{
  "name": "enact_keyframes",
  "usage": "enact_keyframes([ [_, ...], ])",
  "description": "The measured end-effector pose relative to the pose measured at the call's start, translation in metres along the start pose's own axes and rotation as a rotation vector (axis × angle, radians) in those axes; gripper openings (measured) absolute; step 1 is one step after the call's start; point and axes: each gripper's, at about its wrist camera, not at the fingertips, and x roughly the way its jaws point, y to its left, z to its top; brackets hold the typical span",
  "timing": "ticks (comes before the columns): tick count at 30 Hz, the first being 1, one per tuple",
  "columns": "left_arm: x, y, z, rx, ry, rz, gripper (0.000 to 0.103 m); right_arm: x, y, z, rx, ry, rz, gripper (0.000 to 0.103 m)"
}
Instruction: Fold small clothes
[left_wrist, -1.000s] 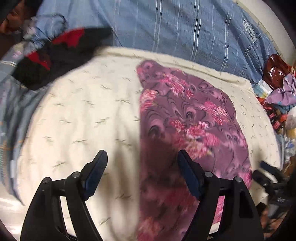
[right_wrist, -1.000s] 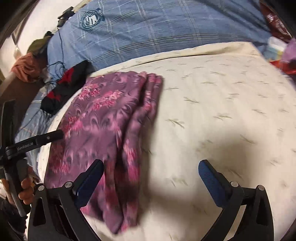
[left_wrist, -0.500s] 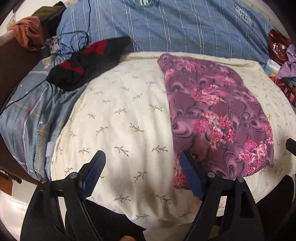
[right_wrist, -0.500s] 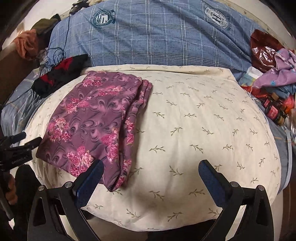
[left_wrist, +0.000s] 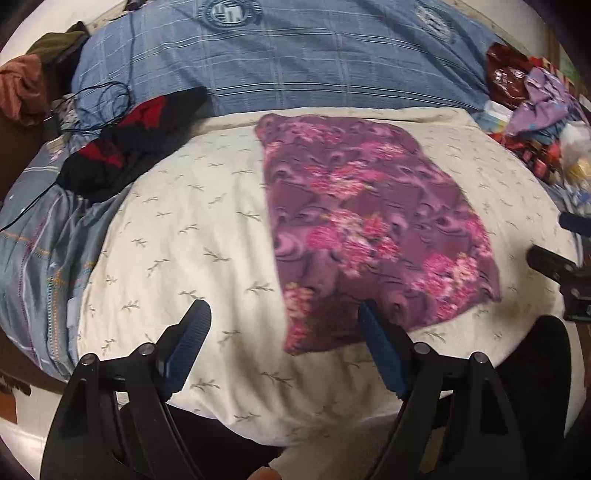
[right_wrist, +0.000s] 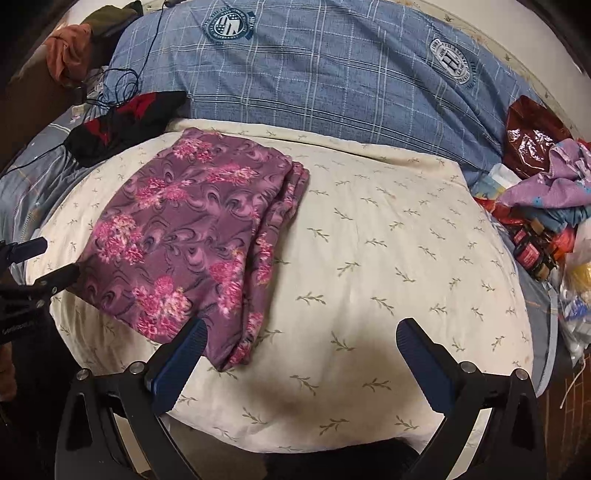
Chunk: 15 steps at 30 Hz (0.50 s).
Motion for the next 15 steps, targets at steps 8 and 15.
enact_keyframes([
  [8,-0.007,-0.014,0.001,0.021,0.003,-0.075,0.082,-0.006,-0.011,-0.005,0.016,-0.003,-0.017,0.103],
  [15,-0.004,-0.019,0.006,0.017,0.021,-0.135,0.082,-0.004,-0.02,-0.01,0.036,0.015,-0.021,0.103],
])
